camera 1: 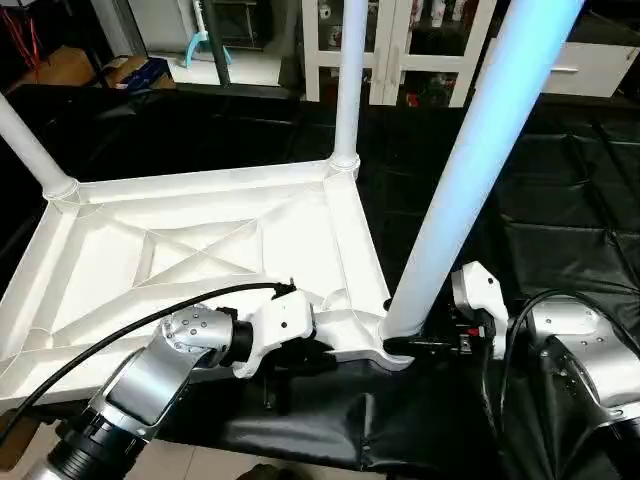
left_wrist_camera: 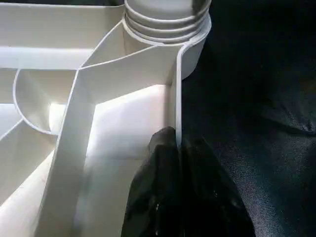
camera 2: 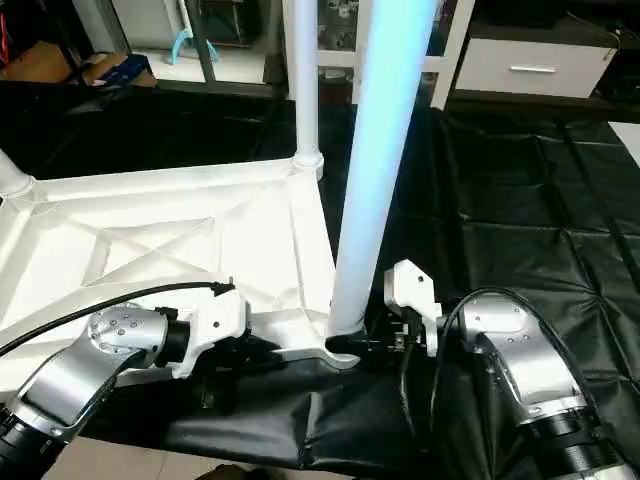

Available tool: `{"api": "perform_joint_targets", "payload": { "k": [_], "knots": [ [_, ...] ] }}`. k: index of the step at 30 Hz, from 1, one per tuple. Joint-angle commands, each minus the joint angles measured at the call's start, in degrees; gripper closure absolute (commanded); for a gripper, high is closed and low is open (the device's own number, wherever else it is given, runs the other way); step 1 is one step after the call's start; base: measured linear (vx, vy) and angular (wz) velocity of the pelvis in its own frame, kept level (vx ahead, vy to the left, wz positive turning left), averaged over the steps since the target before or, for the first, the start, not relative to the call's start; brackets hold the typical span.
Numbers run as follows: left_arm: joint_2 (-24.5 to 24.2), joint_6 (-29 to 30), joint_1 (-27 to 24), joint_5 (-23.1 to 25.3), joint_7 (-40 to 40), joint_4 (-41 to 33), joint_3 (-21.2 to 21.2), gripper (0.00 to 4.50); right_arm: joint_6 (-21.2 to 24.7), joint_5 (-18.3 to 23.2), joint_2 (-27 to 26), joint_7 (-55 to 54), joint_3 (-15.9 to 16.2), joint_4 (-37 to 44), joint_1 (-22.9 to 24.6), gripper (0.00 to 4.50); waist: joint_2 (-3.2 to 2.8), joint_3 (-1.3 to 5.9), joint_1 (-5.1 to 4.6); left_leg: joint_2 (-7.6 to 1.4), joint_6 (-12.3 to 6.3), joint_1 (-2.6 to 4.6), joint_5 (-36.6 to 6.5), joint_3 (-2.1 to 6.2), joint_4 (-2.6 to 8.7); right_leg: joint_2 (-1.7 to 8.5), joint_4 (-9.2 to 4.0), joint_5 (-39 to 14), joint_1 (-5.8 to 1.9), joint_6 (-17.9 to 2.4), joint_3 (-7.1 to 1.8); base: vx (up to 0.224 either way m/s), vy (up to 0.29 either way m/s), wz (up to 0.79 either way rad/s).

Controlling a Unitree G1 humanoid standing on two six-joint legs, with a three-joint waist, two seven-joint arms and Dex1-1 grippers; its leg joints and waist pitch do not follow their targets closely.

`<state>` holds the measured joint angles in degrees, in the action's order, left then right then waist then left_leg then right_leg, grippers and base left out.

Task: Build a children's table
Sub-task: Rotate leg to tighten

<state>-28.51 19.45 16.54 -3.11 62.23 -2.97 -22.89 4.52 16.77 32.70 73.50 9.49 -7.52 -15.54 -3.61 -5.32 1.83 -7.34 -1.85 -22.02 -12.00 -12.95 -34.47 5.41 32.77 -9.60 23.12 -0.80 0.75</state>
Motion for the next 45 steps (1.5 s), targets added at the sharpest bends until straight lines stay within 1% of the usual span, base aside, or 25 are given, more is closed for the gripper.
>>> {"api": "perform_joint_targets", "payload": {
  "k": [1,10,15,16,17,18,20,21,22,23,24,25,27,28,31,34,36,37,38,39,40,41,43,44,45],
  "knots": [
    [-0.56,0.7,-0.7,-0.13,0.63,0.4,-1.35,4.5,-0.82,-0.94,0.54,0.59,0.57,-0.55,-0.52,2.41,1.19,3.45,-0.18,-5.98,-5.77,1.82,-9.26,3.14,5.04,3.47,-2.71,-9.34,-1.69,-14.83,-1.63,0.0,0.0,0.0],
    [0.19,0.76,-0.39,0.3,-0.64,1.04,-1.11,4.5,-0.09,-0.85,-2.02,-3.5,-0.29,-1.73,-0.88,2.58,1.09,3.55,-0.26,-5.93,-5.49,1.81,-9.49,3.15,5.01,3.36,-2.67,-9.1,-1.69,-14.99,-1.61,0.0,0.0,0.0],
    [5.45,1.52,3.52,3.68,-10.53,7.89,1.04,4.5,3.57,-8.47,-4.84,-17.31,-0.16,-5.93,-1.91,2.59,1.18,3.09,-0.87,-5.59,-1.94,1.94,-14.67,3.2,5.42,3.13,-3.47,-17.22,-1.27,-13.49,-1.66,-0.012,0.0,0.0],
    [5.57,1.51,3.59,3.69,-10.7,8.03,1.1,4.5,3.68,-8.55,-4.92,-17.59,-0.2,-6.03,-1.93,2.59,1.19,3.12,-0.92,-5.53,-0.57,1.98,-16.98,3.45,5.49,3.38,-3.72,-20.88,-1.33,-12.35,-1.65,-0.058,0.0,-0.02],
    [9.28,0.9,6.06,4.46,-16.16,12.16,2.52,4.5,7.82,-9.89,-8.45,-27.87,-2.61,-8.69,-2.3,2.59,1.27,2.86,-1.23,-5.64,0.59,2.22,-19.27,3.47,5.59,3.37,-4.38,-23.88,-0.85,-11.01,-1.9,0.0,0.0,0.0],
    [9.35,0.89,6.11,4.49,-16.27,12.24,2.54,4.5,7.89,-9.92,-8.53,-28.1,-2.67,-8.72,-2.3,2.59,1.12,2.65,-1.36,-5.48,1.25,2.17,-20.4,3.56,5.65,3.19,-4.37,-25.0,-0.56,-10.56,-1.84,0.0,0.0,0.0],
    [11.59,0.76,7.93,5.67,-20.44,15.0,3.09,4.5,10.11,-11.27,-11.24,-36.37,-4.76,-9.82,-2.5,2.59,1.34,2.83,-2.08,-5.33,3.27,2.33,-24.94,4.2,5.89,3.29,-4.58,-30.36,-0.67,-8.0,-1.5,0.0,0.0,0.0],
    [11.98,0.76,8.19,5.77,-21.21,15.38,3.31,4.5,10.18,-11.6,-11.51,-37.36,-4.92,-9.91,-2.49,2.59,1.34,2.83,-2.08,-5.33,3.27,2.33,-24.94,4.2,5.89,3.29,-4.58,-30.36,-0.67,-8.0,-1.5,0.0,0.0,0.0],
    [16.19,0.88,10.76,6.27,-28.78,19.15,5.7,4.5,10.72,-14.76,-14.49,-47.93,-6.83,-10.62,-2.4,2.59,1.16,2.65,-2.16,-5.26,3.86,2.56,-25.77,4.12,5.92,3.12,-4.9,-31.0,-0.11,-7.24,-1.59,0.0,0.0,0.0],
    [17.73,0.88,11.6,6.23,-31.17,20.46,6.63,4.5,10.79,-15.77,-15.56,-51.54,-7.49,-10.79,-2.37,2.59,1.38,2.66,-2.33,-4.8,4.78,3.37,-28.46,4.09,5.68,2.78,-5.64,-33.86,0.54,-5.6,-1.26,-0.057,0.002,0.02],
    [19.24,0.37,12.65,6.73,-33.82,22.01,7.07,4.5,10.97,-16.29,-17.28,-55.12,-8.32,-10.43,-2.11,2.59,1.46,2.64,-2.39,-4.85,4.65,3.2,-28.5,4.18,5.81,2.84,-5.61,-33.82,0.36,-5.27,-1.26,0.0,0.0,0.0],
    [20.52,-0.24,13.51,7.14,-35.64,23.38,7.26,4.5,10.92,-16.65,-18.8,-57.66,-8.47,-9.81,-1.77,2.59,1.09,2.65,-2.37,-4.99,4.61,2.98,-28.36,4.29,6.11,2.89,-5.65,-32.75,0.16,-4.98,-1.19,0.0,0.0,0.0],
    [21.54,-0.57,14.12,7.38,-36.67,24.4,7.3,4.5,10.99,-16.89,-20.02,-59.04,-8.18,-9.13,-1.41,2.59,1.29,2.74,-2.42,-4.99,4.35,2.91,-28.19,4.25,6.31,2.8,-5.73,-31.44,0.11,-4.8,-1.17,0.0,0.0,0.0],
    [22.19,-0.74,14.47,7.52,-37.21,24.97,7.26,4.5,10.89,-17.08,-20.96,-59.96,-7.92,-8.55,-1.11,2.59,0.8,2.65,-2.29,-5.03,3.79,2.62,-27.3,4.25,6.45,2.98,-5.62,-28.88,-0.06,-5.12,-1.29,0.0,0.0,0.0],
    [22.93,-1.56,14.82,7.77,-36.12,25.76,6.37,4.5,8.43,-13.08,-24.39,-56.75,-6.99,-6.27,-0.68,2.59,0.91,2.78,-2.23,-5.02,3.02,2.59,-26.9,4.03,6.42,3.1,-5.69,-27.7,0.06,-5.44,-1.44,0.0,0.0,0.0],
    [21.65,-1.82,14.09,8.41,-33.82,25.33,5.28,4.5,5.54,-9.62,-24.32,-50.77,-5.66,-3.06,-0.09,1.89,0.63,2.65,-1.95,-5.23,2.32,2.67,-26.14,3.85,6.51,3.04,-5.64,-25.44,0.09,-6.03,-1.62,0.0,0.0,0.0],
    [21.01,-1.56,13.74,8.48,-32.81,25.24,5.01,4.5,6.28,-7.98,-24.14,-49.64,-6.23,-2.31,-0.32,1.8,0.83,2.75,-2.14,-5.15,1.41,1.79,-24.5,3.99,6.6,3.25,-5.15,-23.79,-0.74,-6.36,-1.57,0.0,0.0,0.0],
    [20.94,-1.52,13.73,8.47,-32.68,25.44,4.98,4.5,6.87,-7.51,-24.18,-49.61,-6.42,-2.07,-0.39,1.68,0.81,3.07,-2.34,-5.28,0.46,0.7,-20.94,4.33,6.6,3.59,-4.49,-20.69,-1.68,-7.13,-1.53,0.0,0.0,0.0],
    [20.32,-1.26,13.33,8.33,-31.38,24.97,4.6,4.5,6.63,-7.24,-23.32,-48.67,-6.64,-2.14,-0.86,1.55,0.77,3.41,-2.5,-5.33,-0.42,0.49,-17.71,4.37,6.34,3.67,-4.18,-16.91,-1.84,-8.3,-1.39,0.0,0.0,0.0],
    [20.01,-1.09,13.12,8.27,-30.77,24.7,4.42,4.5,6.67,-6.82,-22.93,-47.9,-6.76,-2.09,-1.05,1.55,0.77,3.41,-2.5,-5.33,-0.42,0.49,-17.71,4.37,6.34,3.67,-4.18,-16.91,-1.84,-8.3,-1.39,0.0,0.0,0.0],
    [18.39,-0.72,12.1,8.1,-27.71,23.28,3.34,4.5,7.33,-4.64,-21.3,-44.13,-7.34,-1.66,-1.79,1.39,0.82,3.46,-2.75,-5.28,-1.76,0.48,-15.98,4.11,6.05,3.63,-4.14,-14.64,-1.66,-9.65,-1.37,0.0,0.0,0.0],
    [15.94,0.17,10.32,7.56,-23.38,20.68,1.97,4.5,8.19,-2.3,-18.48,-37.62,-7.58,-0.72,-2.53,1.32,0.67,3.14,-2.54,-5.48,-3.17,1.19,-17.16,3.72,5.83,3.63,-4.69,-16.88,-1.03,-10.75,-1.51,0.0,0.0,0.0],
    [14.47,0.19,9.37,7.31,-21.15,19.38,1.27,4.5,8.35,-1.85,-16.27,-33.88,-7.02,-0.14,-2.78,1.23,0.67,3.2,-2.36,-5.72,-3.6,1.0,-16.48,3.91,5.88,3.81,-4.36,-16.45,-1.57,-11.34,-1.52,0.0,0.0,0.0],
    [12.14,0.29,7.78,6.5,-17.54,17.28,0.33,4.5,7.6,-1.58,-12.71,-28.56,-6.16,0.56,-2.95,1.23,0.55,3.09,-2.15,-5.82,-3.85,1.38,-15.65,3.59,5.89,3.44,-4.37,-15.38,-1.04,-11.65,-1.48,0.053,-0.019,0.04],
    [11.88,0.28,7.58,6.39,-17.1,17.04,0.24,4.5,7.49,-1.56,-12.33,-27.99,-6.1,0.64,-2.94,1.23,0.52,3.2,-2.08,-5.75,-3.96,1.49,-14.86,3.46,5.71,3.33,-4.07,-14.1,-1.11,-12.06,-1.46,0.052,-0.021,0.05]
  ]
}}
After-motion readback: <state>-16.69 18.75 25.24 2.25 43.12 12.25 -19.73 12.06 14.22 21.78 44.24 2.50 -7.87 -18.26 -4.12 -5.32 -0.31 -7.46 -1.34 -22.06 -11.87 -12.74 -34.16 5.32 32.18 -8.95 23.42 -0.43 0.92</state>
